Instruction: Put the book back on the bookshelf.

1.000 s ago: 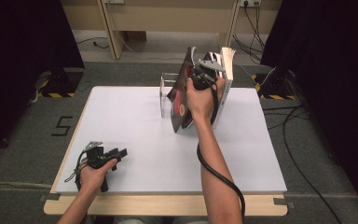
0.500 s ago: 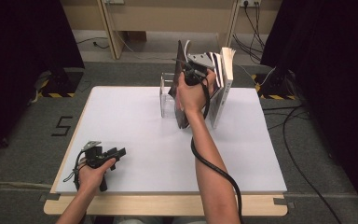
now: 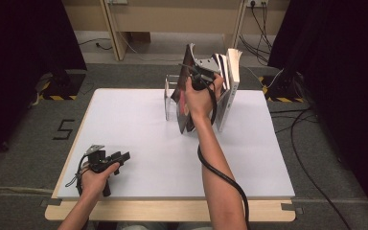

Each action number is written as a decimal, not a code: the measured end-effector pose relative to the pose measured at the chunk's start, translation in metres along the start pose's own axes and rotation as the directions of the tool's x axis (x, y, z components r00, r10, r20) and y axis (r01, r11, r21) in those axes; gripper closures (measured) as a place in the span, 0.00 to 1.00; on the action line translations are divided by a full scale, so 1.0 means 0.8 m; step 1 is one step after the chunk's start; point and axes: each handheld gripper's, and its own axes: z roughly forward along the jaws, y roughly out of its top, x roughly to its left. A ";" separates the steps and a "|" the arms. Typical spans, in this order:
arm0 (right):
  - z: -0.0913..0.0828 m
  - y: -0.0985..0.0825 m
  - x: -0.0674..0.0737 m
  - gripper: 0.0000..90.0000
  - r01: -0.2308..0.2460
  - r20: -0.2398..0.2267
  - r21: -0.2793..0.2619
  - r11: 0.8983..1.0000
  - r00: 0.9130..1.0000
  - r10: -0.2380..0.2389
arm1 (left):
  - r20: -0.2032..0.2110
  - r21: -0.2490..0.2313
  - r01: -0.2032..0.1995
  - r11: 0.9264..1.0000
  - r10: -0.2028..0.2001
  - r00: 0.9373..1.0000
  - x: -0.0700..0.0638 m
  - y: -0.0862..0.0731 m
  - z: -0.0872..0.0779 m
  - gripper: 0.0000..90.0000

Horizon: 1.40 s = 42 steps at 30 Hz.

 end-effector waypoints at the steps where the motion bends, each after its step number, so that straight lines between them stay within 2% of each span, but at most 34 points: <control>1: -0.001 -0.001 -0.003 0.87 -0.004 0.000 0.002 1.000 1.000 0.004 | 0.000 0.000 -0.001 1.000 0.001 1.000 0.000 0.000 0.000 0.56; 7: -0.008 -0.008 -0.015 0.80 -0.007 -0.002 0.013 1.000 1.000 0.007 | 0.002 0.004 -0.006 1.000 0.006 1.000 -0.003 -0.001 0.002 0.56; 12: -0.014 -0.011 -0.020 0.74 -0.043 -0.061 0.035 0.998 0.997 0.045 | 0.003 0.004 -0.005 1.000 0.005 1.000 -0.003 -0.002 0.002 0.56; 14: -0.018 -0.012 -0.022 0.70 -0.039 -0.064 0.036 0.999 0.997 0.042 | 0.003 0.004 -0.004 1.000 0.004 1.000 -0.003 -0.002 0.002 0.56; 17: -0.023 -0.012 -0.025 0.67 -0.062 -0.085 0.046 0.997 0.994 0.066 | 0.005 0.004 -0.005 1.000 0.005 1.000 -0.004 -0.003 0.002 0.56; 20: -0.029 -0.014 -0.029 0.65 -0.056 -0.096 0.066 0.996 0.993 0.062 | 0.006 0.002 -0.006 1.000 0.006 1.000 -0.005 -0.003 0.002 0.55; 23: -0.039 -0.019 -0.035 0.64 -0.069 -0.080 0.047 0.997 0.994 0.072 | 0.008 0.001 -0.007 1.000 0.007 1.000 -0.005 -0.003 0.001 0.55; 28: -0.052 -0.027 -0.042 0.63 -0.087 -0.078 0.037 0.996 0.993 0.089 | 0.009 -0.001 -0.008 1.000 0.008 1.000 -0.006 -0.003 0.001 0.55; 31: -0.063 -0.031 -0.046 0.63 -0.114 -0.088 0.015 0.993 0.989 0.115 | 0.007 -0.003 -0.005 1.000 0.005 1.000 -0.006 -0.003 0.001 0.55; 38: -0.075 -0.037 -0.050 0.65 -0.117 -0.100 0.015 0.993 0.988 0.118 | 0.008 -0.005 -0.007 1.000 0.007 1.000 -0.007 -0.003 0.000 0.55; 42: -0.087 -0.042 -0.052 0.66 -0.130 -0.110 -0.006 0.991 0.986 0.129 | 0.007 -0.007 -0.008 1.000 0.008 1.000 -0.007 -0.002 0.000 0.55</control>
